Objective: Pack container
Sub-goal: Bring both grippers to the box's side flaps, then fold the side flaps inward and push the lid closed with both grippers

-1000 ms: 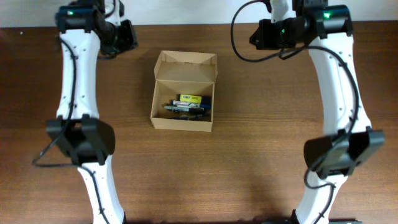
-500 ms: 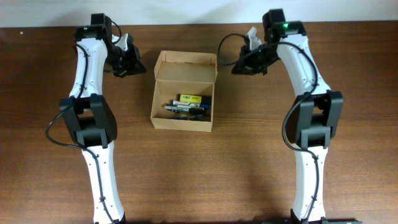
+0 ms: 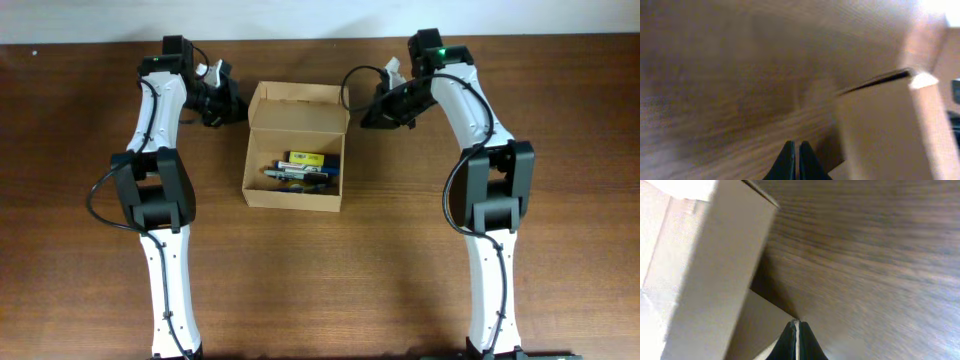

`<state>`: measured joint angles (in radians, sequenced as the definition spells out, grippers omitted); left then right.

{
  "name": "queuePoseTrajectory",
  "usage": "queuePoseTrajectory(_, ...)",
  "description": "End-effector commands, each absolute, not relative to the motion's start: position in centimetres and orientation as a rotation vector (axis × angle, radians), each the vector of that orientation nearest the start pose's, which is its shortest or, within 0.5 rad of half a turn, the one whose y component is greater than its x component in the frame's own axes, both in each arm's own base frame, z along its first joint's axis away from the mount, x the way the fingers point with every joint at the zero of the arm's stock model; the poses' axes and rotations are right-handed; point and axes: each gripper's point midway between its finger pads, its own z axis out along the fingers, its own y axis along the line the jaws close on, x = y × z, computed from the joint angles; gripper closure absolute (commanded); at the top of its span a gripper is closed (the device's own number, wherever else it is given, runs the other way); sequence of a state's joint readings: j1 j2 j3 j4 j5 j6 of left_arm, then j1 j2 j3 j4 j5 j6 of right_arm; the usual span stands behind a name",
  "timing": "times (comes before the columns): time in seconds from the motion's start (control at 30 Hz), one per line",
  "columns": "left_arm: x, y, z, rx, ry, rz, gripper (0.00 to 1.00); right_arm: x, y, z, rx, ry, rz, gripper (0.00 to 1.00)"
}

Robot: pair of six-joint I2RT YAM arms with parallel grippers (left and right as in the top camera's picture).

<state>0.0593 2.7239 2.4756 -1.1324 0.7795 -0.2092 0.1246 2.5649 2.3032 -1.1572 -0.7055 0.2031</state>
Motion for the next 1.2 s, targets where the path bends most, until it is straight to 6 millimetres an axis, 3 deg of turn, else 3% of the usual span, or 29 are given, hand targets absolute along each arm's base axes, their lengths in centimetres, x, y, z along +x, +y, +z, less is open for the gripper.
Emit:
queuePoseTrajectory(0.0, 55.9, -9.4, 2.8, -0.282, 2.745, -1.245, 0.95, 50.7, 19.5, 4.4, -0.011, 2.882, 1.196, 0.96)
queuePoseTrajectory(0.13, 56.6, -9.5, 3.1, -0.270, 2.709, -1.256, 0.95, 51.7, 20.5, 4.6, 0.011, 2.815, 1.305, 0.96)
queuePoseTrajectory(0.47, 56.9, -9.4, 3.0, -0.262, 2.703, -1.241, 0.95, 52.0, 20.8, 1.8, 0.112, 2.843, 1.345, 0.96)
queuePoseTrajectory(0.6, 57.0, -9.4, 2.6, -0.308, 2.709, -1.251, 0.95, 52.9, 22.0, 3.4, 0.018, 2.729, 1.461, 0.97)
queuePoseTrajectory(0.7, 57.2, -10.3, 2.7, -0.316, 2.665, -1.368, 0.97, 53.3, 22.3, 3.9, -0.008, 2.690, 1.493, 0.96)
queuePoseTrajectory(0.8, 57.8, -11.4, 3.7, -0.278, 2.569, -1.532, 0.98, 53.3, 22.9, 4.9, -0.063, 2.630, 1.572, 0.96)
queuePoseTrajectory(0.87, 58.1, -11.8, 4.3, -0.268, 2.519, -1.605, 0.98, 53.3, 23.7, 6.6, -0.176, 2.516, 1.684, 0.96)
queuePoseTrajectory(1.0, 58.8, -11.8, 5.4, -0.264, 2.458, -1.667, 0.98, 53.4, 24.5, 9.0, -0.286, 2.371, 1.809, 0.96)
queuePoseTrajectory(1.17, 59.5, -11.6, 7.7, -0.195, 2.362, -1.747, 0.98, 53.3, 25.2, 10.9, -0.348, 2.318, 1.836, 0.96)
